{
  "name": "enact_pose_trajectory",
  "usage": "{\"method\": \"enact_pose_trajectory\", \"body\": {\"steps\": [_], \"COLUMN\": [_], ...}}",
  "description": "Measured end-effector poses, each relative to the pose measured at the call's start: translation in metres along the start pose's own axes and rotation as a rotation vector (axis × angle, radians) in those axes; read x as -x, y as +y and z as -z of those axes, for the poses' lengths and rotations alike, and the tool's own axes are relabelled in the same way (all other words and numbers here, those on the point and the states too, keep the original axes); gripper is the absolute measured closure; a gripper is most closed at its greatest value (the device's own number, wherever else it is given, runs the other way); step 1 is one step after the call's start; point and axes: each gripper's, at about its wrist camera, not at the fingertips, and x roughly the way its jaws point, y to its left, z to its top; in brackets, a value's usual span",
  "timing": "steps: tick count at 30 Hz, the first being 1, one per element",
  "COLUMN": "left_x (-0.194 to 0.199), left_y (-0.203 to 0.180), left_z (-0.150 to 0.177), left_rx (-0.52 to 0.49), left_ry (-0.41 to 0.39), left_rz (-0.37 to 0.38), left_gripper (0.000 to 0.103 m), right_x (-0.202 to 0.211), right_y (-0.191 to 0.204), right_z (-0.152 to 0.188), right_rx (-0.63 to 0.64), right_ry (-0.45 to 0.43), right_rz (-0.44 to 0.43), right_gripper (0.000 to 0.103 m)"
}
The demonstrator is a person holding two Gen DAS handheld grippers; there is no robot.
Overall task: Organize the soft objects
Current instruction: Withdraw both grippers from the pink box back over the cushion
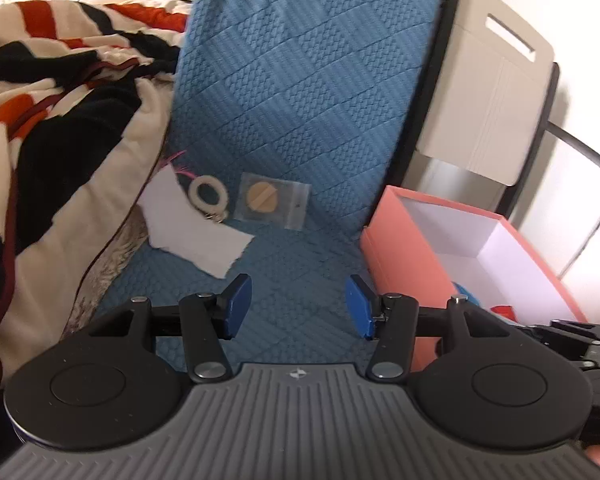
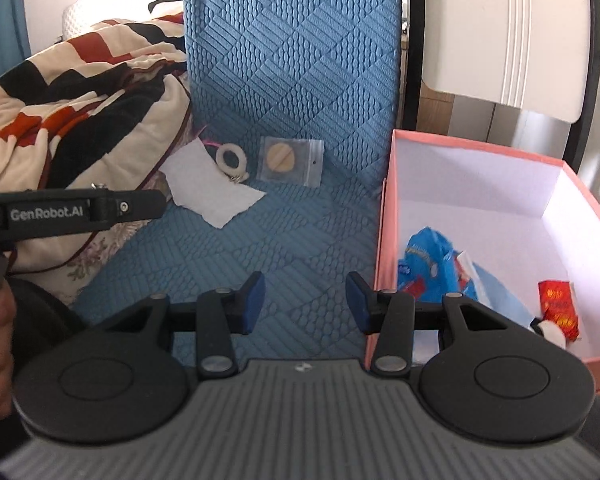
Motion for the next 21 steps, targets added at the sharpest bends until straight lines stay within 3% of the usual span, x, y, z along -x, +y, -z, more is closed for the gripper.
{"method": "enact_pose_trajectory", "body": {"steps": [2, 11, 14, 21], "left_x": [-0.002, -0.022, -0.033, -0.061], "left_y": [0.003, 0.019, 0.021, 0.034], "left_z": [0.005, 0.016, 0.016, 0.006], "left_rx": [-0.011, 0.011, -0.016, 0.003], "left_ry": [-0.006, 0.006, -0.005, 0.012], "left_rz": [-0.036, -0.07, -0.17, -0.193], "left_gripper": [0.044, 0.037, 0.035, 0.034], "right_x": [-0.002, -0.017, -0.026, -0.049], "right_y": [0.007, 0.015, 0.014, 0.007], "right_z": [0.0, -0.002, -0.007, -0.019], "right_rx": [0.005, -0.039, -0.061, -0.11], "right_ry": [0.0, 0.022, 0.022, 0.014], "right_rz": [0.008, 0.015, 0.016, -0.002], "right_gripper": [0.055, 0.055, 0.055, 0.055]}}
